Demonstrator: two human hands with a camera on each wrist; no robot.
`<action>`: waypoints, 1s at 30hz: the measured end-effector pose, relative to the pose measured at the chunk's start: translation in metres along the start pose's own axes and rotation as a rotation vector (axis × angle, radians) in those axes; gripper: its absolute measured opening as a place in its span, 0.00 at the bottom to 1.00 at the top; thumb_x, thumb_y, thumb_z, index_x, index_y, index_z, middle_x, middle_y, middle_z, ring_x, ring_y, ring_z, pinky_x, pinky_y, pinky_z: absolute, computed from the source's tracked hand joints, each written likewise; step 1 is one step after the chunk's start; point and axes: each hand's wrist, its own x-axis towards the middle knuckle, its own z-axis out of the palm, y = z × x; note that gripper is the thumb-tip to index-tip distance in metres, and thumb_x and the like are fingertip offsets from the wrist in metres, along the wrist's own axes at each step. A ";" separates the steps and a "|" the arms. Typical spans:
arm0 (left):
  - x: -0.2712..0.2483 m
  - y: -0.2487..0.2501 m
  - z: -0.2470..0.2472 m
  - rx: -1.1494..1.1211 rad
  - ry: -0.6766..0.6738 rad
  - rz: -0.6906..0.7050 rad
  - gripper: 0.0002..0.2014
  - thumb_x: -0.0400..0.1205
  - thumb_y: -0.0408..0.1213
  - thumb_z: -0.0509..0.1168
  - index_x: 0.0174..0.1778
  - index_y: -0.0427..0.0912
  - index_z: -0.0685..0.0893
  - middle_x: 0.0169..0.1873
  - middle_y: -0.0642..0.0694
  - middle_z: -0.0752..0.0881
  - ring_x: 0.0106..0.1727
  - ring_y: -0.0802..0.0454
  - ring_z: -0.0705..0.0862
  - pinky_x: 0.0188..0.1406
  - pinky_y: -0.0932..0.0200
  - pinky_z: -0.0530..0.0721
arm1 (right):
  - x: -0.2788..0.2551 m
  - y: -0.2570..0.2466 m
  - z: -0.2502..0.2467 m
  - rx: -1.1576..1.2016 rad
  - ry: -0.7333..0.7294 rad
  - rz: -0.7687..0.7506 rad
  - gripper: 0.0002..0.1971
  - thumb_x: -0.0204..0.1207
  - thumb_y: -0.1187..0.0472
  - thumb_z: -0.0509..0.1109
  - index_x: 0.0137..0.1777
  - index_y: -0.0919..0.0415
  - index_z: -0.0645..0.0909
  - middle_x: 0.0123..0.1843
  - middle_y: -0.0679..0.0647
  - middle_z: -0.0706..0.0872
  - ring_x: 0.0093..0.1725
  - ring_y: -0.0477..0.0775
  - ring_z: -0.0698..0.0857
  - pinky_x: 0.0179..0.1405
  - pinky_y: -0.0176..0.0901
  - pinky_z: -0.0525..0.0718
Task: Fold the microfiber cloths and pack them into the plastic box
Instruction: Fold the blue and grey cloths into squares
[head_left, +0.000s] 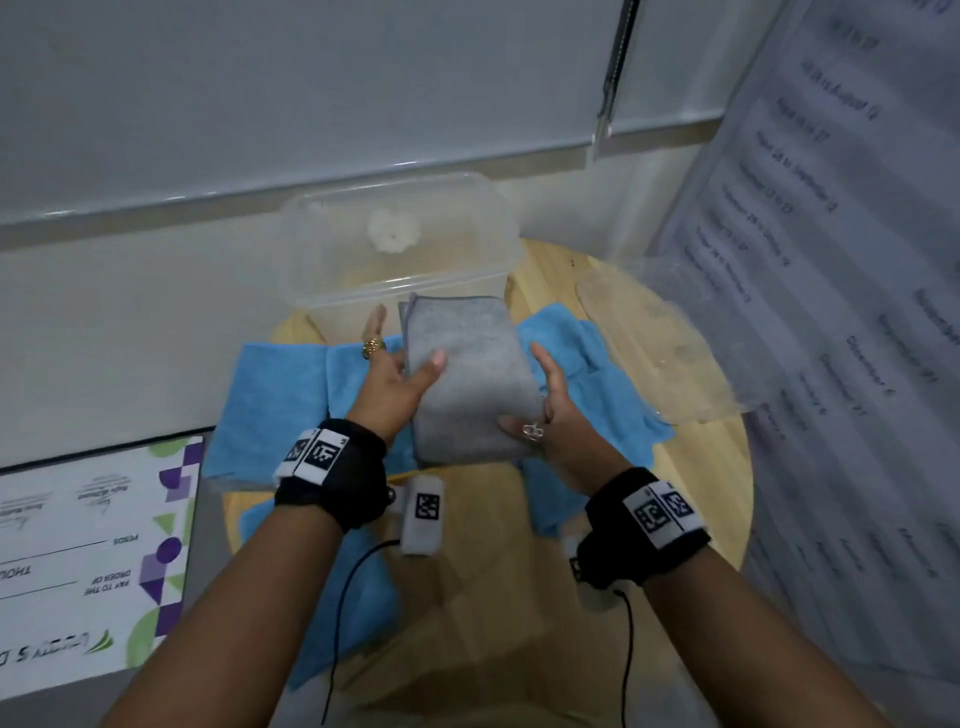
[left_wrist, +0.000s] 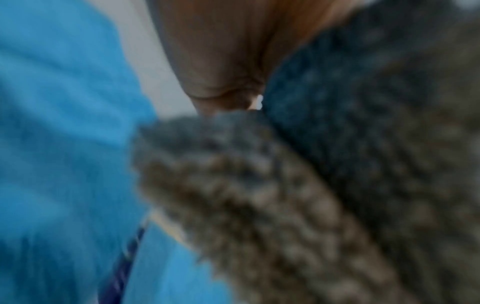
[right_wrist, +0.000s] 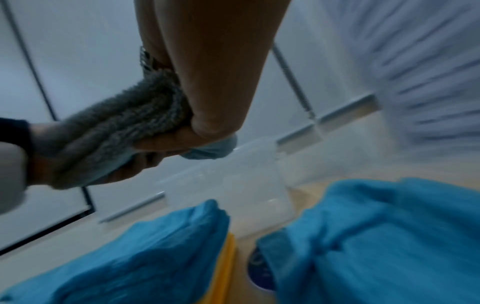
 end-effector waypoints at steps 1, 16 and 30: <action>0.003 0.006 -0.016 0.038 0.023 0.056 0.40 0.82 0.31 0.62 0.81 0.51 0.41 0.60 0.48 0.82 0.57 0.55 0.84 0.56 0.61 0.85 | 0.011 -0.003 0.017 -0.044 -0.030 -0.036 0.40 0.74 0.78 0.68 0.74 0.44 0.53 0.53 0.51 0.86 0.48 0.41 0.87 0.43 0.33 0.84; 0.046 -0.060 -0.101 0.834 0.073 -0.054 0.28 0.83 0.26 0.55 0.80 0.39 0.60 0.68 0.32 0.70 0.69 0.38 0.71 0.71 0.56 0.64 | 0.072 0.066 0.092 -0.645 -0.014 0.020 0.29 0.81 0.64 0.64 0.81 0.57 0.60 0.77 0.59 0.65 0.74 0.56 0.69 0.62 0.25 0.65; 0.020 -0.038 0.059 0.706 -0.244 0.123 0.15 0.81 0.31 0.59 0.63 0.37 0.80 0.64 0.38 0.78 0.66 0.43 0.76 0.70 0.51 0.73 | 0.076 0.041 -0.095 -1.149 0.717 0.243 0.22 0.74 0.62 0.70 0.66 0.69 0.75 0.67 0.70 0.74 0.65 0.72 0.73 0.64 0.57 0.72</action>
